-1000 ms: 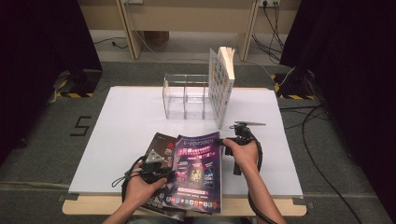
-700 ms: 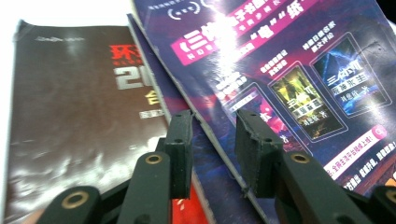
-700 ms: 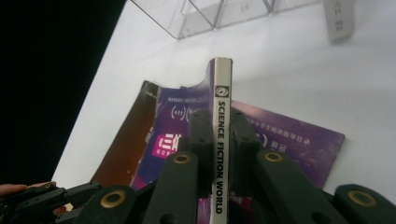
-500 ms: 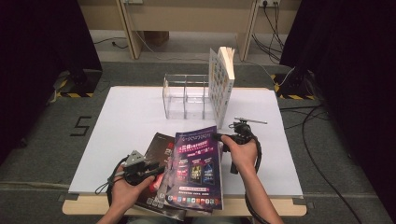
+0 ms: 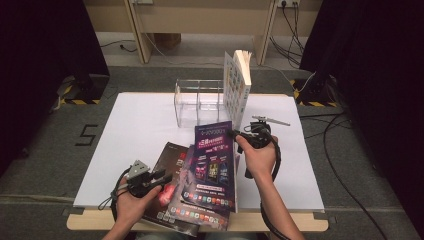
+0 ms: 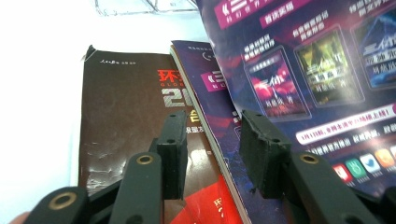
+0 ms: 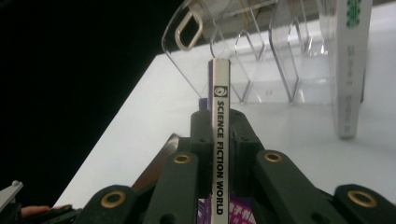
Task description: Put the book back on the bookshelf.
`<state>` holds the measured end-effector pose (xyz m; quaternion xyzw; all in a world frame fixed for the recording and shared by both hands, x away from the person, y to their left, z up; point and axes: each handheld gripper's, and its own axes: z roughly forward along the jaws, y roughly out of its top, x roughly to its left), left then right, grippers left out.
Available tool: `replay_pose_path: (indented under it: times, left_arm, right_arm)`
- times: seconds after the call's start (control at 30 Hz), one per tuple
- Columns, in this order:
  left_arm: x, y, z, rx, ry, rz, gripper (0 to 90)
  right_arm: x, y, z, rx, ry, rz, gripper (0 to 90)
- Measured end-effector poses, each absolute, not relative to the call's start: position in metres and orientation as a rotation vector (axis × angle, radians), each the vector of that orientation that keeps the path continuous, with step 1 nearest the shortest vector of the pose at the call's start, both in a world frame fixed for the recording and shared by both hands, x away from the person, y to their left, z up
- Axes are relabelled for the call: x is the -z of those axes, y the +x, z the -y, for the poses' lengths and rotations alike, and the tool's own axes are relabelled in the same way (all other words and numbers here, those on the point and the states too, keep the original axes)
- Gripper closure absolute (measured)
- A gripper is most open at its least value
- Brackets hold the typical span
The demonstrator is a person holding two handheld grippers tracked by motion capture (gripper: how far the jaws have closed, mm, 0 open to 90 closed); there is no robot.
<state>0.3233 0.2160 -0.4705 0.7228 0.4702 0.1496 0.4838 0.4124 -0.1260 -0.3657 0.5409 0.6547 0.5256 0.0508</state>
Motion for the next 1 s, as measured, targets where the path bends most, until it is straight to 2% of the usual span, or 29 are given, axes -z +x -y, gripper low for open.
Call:
replay_pose_path:
  times: [0.73, 1.0]
  left_arm:
    - [0.472, 0.318, -0.219, -0.412, 1.727, -1.145, 59.7]
    - [0.472, 0.317, -0.219, -0.423, 1.724, -1.137, 57.5]
  right_arm:
    - [0.315, 0.415, 0.103, -1.611, 1.380, -1.764, 83.4]
    - [0.310, 0.423, 0.095, -1.606, 1.346, -1.737, 83.4]
